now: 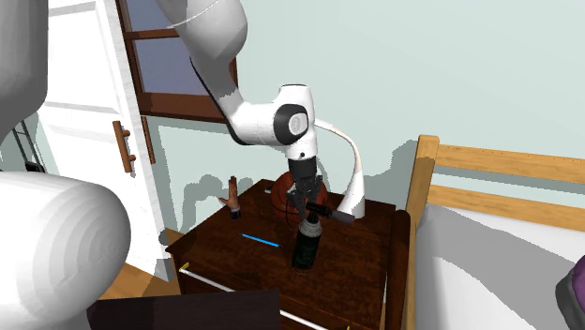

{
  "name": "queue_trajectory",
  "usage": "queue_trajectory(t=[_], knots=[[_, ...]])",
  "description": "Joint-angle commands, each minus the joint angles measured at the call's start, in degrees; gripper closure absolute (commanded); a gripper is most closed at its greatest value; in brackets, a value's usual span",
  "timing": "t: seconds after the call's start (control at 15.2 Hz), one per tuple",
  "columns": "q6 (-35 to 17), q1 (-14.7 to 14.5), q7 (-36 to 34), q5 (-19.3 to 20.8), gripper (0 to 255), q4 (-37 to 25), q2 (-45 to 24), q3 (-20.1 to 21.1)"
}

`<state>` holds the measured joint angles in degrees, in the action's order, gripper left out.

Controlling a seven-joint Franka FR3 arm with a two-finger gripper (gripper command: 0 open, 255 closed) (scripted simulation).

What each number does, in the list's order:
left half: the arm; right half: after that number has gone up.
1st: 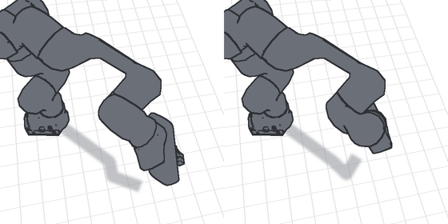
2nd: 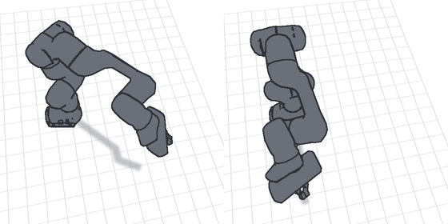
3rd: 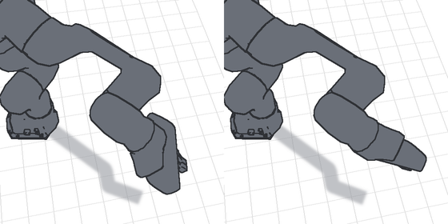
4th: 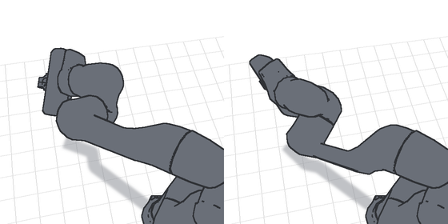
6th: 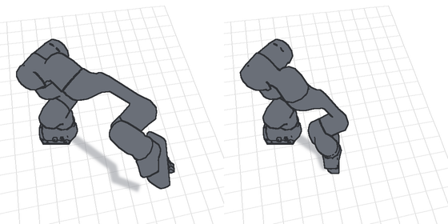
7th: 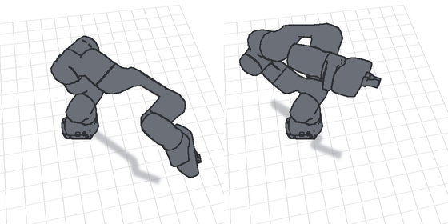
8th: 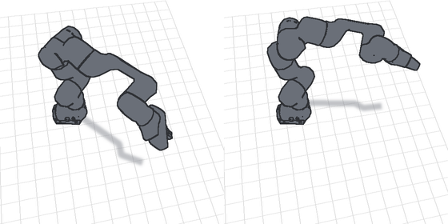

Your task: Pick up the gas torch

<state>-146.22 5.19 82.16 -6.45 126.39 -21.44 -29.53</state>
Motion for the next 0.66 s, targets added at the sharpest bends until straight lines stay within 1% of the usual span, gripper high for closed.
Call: queue_trajectory(t=[0.0, 0.46, 0.59], knots=[[1.21, -0.45, -0.44, 0.83, 255, -0.16, 1.18, -0.6], [5.78, -2.02, -2.25, 4.08, 255, -0.67, 5.71, -2.53], [5.88, -2.04, -2.29, 4.16, 255, -0.68, 5.8, -2.56]])
